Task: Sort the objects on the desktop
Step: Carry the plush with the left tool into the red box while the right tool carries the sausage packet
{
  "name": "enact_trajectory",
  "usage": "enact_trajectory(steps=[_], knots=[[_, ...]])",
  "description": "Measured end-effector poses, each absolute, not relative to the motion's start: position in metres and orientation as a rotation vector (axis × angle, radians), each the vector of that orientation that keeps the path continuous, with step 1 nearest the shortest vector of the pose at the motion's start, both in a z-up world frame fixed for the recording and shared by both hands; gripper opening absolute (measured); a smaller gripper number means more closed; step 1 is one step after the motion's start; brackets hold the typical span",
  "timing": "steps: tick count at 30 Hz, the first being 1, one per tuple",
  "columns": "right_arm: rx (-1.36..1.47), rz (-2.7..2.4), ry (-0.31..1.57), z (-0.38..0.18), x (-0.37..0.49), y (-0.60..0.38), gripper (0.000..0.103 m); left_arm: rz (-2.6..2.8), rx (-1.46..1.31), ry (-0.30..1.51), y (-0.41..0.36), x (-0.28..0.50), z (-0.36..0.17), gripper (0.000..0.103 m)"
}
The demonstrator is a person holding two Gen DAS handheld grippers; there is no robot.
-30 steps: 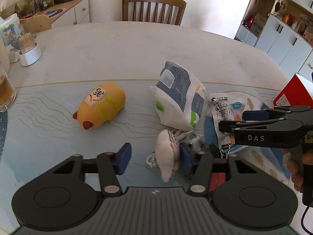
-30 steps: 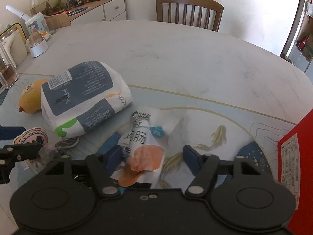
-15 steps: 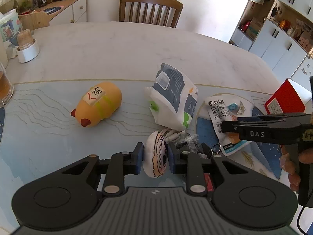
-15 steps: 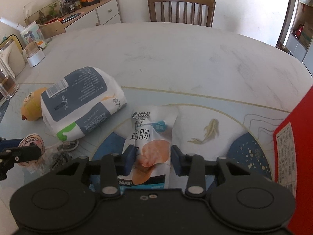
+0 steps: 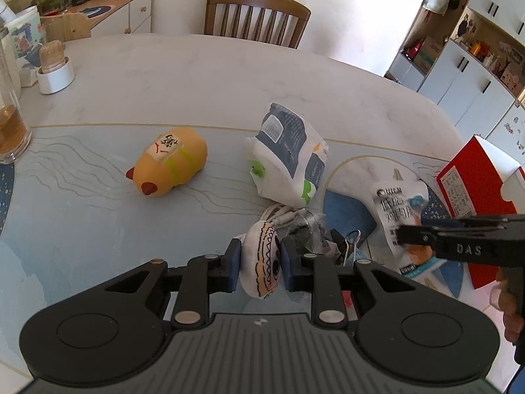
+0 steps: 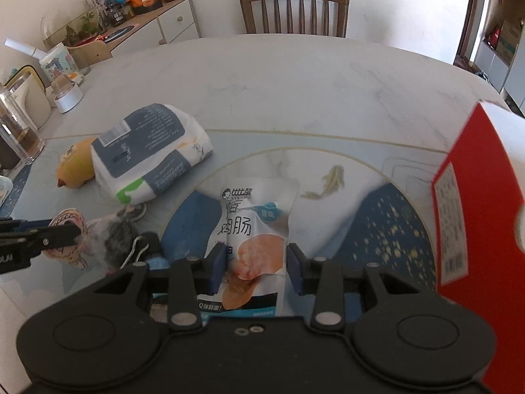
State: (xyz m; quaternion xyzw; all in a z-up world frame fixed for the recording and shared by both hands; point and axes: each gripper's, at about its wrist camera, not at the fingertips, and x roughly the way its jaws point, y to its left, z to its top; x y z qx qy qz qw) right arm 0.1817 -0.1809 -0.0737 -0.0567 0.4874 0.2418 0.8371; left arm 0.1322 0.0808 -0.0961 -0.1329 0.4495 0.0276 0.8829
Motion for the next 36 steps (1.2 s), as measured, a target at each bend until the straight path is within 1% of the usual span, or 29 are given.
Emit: enact_trajectory(steps=[16, 26, 36], knots=[[-0.041, 0.519, 1.023, -0.036, 0.139, -0.225, 0.038, 0.057, -0.285, 0.939, 0.074, 0.109, -0.081, 0.024], [0.007, 0.510, 0.981, -0.002, 0.122, -0.255, 0.038, -0.006, -0.301, 0.886, 0.060, 0.094, -0.042, 0.024], [0.046, 0.459, 0.949, 0.017, 0.113, -0.288, 0.038, -0.156, -0.255, 0.836, 0.010, 0.105, -0.006, 0.024]])
